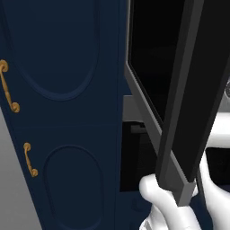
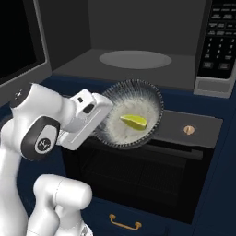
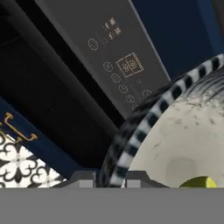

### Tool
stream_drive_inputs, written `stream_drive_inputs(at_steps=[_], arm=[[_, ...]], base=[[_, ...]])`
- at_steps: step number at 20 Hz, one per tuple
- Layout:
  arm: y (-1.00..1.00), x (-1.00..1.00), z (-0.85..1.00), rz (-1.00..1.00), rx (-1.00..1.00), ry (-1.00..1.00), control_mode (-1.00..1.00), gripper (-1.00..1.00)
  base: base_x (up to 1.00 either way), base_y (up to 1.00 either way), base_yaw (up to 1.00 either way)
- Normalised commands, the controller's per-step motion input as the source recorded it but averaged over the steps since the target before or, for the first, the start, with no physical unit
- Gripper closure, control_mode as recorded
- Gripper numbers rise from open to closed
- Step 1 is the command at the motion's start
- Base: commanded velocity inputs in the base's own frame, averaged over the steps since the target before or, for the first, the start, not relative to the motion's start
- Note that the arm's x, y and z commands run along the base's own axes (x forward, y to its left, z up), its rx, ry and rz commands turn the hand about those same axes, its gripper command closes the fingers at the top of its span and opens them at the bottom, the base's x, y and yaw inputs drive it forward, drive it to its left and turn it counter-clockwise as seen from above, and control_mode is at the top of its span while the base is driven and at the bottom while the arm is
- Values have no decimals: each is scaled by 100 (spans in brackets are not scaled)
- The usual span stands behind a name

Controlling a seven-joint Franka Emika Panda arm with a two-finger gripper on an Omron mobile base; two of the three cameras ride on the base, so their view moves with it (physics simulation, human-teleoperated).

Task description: Pick the lemon wedge from the sink and place it in the bowl. Then pick the bowl and place it in the microwave. Then close the microwave door and press the start button.

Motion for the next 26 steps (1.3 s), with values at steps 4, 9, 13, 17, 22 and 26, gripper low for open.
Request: stream_drive_inputs(at_steps=[4, 9, 13, 17, 22, 26], arm=[[8, 0, 85, 23, -18, -3, -100, 100], [0, 10, 54, 22, -17, -9, -100, 100], [19, 42, 10, 20, -12, -2, -100, 100], [-4, 13, -11, 7, 0, 0, -100, 100], [-10, 3, 29, 22, -2, -3, -100, 100], [-7, 30, 69, 23, -11, -3, -100, 100]], base=[[0, 0, 0], [0, 0, 0], [0, 0, 0], [0, 0, 0], [0, 0, 0], [0, 0, 0]])
